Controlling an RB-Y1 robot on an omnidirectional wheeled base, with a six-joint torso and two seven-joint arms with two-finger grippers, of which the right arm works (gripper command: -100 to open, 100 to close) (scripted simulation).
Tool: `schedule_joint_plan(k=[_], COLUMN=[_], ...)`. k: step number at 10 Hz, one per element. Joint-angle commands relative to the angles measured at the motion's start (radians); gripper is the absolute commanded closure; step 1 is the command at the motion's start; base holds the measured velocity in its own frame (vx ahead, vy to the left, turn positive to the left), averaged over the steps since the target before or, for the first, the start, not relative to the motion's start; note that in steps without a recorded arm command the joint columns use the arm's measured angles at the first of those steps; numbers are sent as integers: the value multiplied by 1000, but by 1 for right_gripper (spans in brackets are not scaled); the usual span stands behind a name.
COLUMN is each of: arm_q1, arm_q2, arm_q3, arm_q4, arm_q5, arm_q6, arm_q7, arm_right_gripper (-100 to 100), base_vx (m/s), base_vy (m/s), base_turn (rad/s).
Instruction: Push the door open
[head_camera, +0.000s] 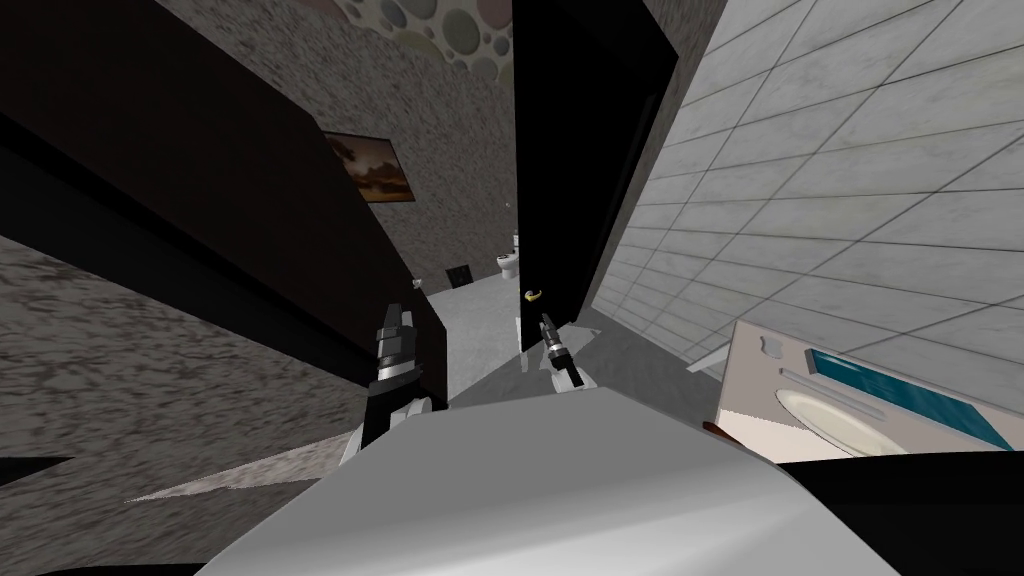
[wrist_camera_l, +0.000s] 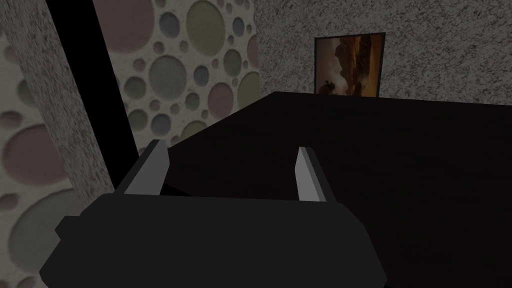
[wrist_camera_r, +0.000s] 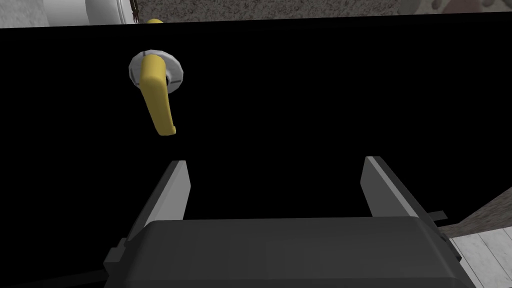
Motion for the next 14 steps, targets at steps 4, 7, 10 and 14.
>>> schedule_joint_plan(k=[4,7,10,14], arm_q1=[-2,-2,-2,-2], arm_q2=[0,0,-3,-3], arm_q3=[5,5,14,17], arm_q4=[10,10,25,31], arm_q5=[3,3,8,9], arm_q6=[2,2,3,3], arm_q7=[-4,-4,-11,-13], arm_right_gripper=[-100,-100,-100,-100], base_vx=[2,-2,12,6], base_vy=[-2,2,-11,-5], base_turn=[-7,7,-41,-19])
